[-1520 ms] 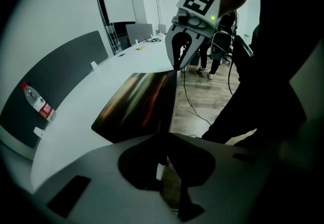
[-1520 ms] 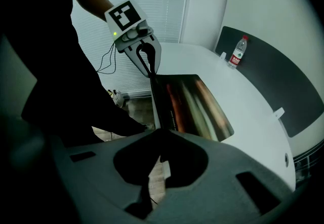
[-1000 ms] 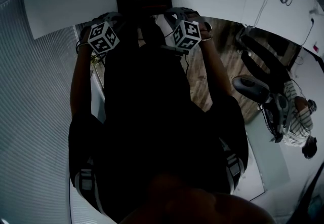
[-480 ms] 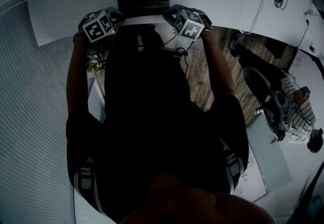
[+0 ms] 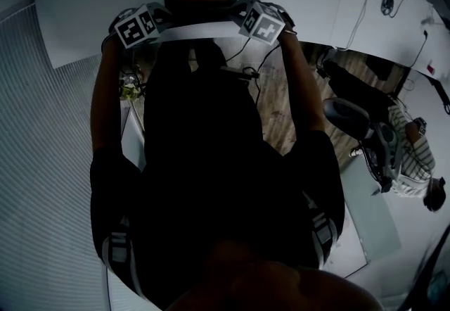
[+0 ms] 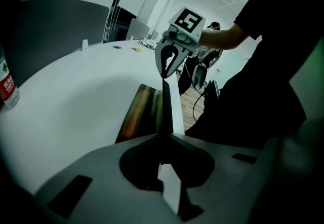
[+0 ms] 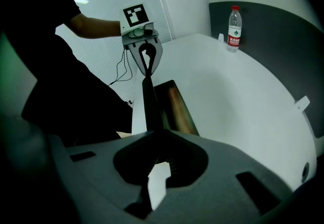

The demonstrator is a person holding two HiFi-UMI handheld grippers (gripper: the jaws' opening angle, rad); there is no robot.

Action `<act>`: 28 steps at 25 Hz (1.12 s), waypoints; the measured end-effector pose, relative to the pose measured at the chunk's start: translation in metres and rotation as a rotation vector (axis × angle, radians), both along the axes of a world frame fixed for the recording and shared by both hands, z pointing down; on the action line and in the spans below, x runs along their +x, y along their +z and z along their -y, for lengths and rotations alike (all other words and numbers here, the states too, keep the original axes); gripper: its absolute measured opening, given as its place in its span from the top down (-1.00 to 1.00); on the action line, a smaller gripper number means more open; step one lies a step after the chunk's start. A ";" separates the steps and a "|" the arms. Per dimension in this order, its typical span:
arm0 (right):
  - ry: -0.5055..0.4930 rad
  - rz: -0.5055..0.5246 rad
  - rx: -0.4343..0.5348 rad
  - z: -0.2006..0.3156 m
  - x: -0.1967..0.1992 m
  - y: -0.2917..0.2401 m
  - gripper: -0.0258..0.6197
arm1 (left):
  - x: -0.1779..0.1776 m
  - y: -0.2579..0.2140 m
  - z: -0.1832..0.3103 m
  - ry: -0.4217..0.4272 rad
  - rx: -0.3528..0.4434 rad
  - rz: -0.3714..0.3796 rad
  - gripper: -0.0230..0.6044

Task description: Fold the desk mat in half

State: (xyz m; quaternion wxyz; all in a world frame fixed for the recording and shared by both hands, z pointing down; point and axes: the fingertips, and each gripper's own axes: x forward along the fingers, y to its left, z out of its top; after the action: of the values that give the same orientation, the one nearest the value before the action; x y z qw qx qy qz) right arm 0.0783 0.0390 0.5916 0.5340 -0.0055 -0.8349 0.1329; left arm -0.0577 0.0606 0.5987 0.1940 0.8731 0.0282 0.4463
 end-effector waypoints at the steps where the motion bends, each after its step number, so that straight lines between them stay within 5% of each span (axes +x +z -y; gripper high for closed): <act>1: 0.004 -0.002 0.000 0.003 -0.002 0.000 0.90 | -0.002 -0.001 0.003 -0.002 0.003 0.001 0.89; 28: 0.084 -0.041 0.047 0.057 -0.005 0.025 0.90 | 0.000 0.015 0.066 -0.041 0.110 0.084 0.88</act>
State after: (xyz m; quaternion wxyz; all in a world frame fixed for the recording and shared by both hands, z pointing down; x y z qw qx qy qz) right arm 0.0735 -0.0178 0.6162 0.5450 0.0450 -0.8261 0.1356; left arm -0.0579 -0.0053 0.6141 0.1558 0.8634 -0.0226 0.4794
